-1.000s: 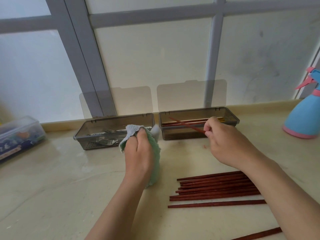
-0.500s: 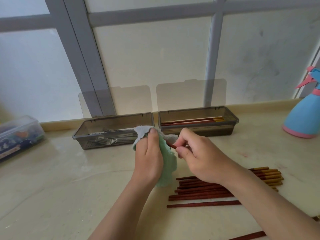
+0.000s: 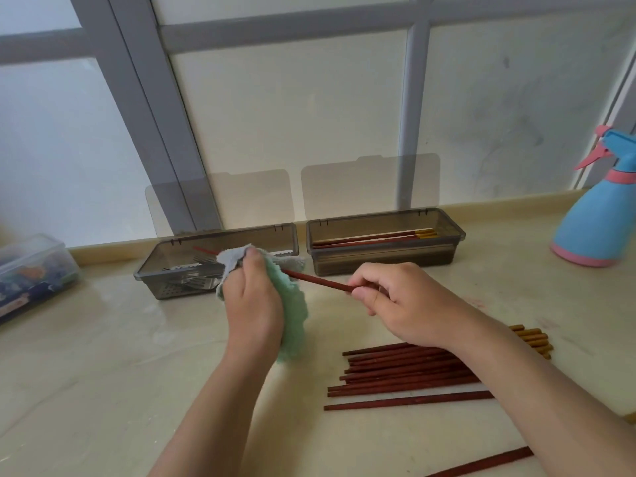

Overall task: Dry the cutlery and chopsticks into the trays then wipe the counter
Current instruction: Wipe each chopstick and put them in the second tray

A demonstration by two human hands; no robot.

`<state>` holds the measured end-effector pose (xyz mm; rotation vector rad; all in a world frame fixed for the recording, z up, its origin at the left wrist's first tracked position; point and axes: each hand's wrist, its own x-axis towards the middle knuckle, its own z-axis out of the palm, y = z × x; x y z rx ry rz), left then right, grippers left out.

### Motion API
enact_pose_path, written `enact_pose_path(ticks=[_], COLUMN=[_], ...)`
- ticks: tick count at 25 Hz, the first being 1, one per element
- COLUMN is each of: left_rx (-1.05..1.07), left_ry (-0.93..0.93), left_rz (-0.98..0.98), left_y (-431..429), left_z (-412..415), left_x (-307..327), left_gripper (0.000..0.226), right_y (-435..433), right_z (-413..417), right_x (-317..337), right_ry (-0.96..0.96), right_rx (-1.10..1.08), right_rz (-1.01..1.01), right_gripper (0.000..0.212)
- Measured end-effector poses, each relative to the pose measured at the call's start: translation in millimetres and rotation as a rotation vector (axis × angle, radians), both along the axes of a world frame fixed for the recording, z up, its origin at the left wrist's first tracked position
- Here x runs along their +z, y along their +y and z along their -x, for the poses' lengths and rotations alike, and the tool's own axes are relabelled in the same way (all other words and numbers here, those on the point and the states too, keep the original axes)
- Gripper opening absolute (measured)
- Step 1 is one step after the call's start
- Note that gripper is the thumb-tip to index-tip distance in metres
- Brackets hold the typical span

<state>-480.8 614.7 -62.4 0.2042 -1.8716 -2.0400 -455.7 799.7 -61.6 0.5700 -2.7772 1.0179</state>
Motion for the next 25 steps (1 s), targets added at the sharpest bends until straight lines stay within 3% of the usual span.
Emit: enact_pose_path(ticks=[5, 9, 12, 15, 18, 21, 25], left_rx=[-0.219, -0.346, -0.644, -0.89, -0.908, -0.965, -0.884], left_ry=[0.081, 0.068, -0.002, -0.051, -0.045, -0.021, 0.054], left_rz=[0.233, 0.319, 0.418, 0.556, 0.605, 0.63, 0.596], left_y=[25, 23, 16, 19, 18, 18, 16], left_z=[-14, -9, -12, -20, -19, -20, -18], left_x=[-18, -19, -16, -17, -18, -19, -15], left_gripper=[0.048, 0.049, 0.046, 0.04, 0.044, 0.044, 0.042], right_y=[-20, -11, -7, -8, -5, 4, 25], right_z=[-5, -1, 5, 10, 16, 25, 30], right_x=[-9, -2, 1, -2, -5, -5, 8], right_ry=[0.025, -0.021, -0.106, -0.34, -0.466, -0.462, -0.206], right_rx=[0.085, 0.013, -0.104, -0.14, -0.223, -0.438, -0.598], right_rz=[0.11, 0.194, 0.495, 0.737, 0.877, 1.075, 1.469], right_gripper=[0.016, 0.017, 0.017, 0.019, 0.017, 0.014, 0.011])
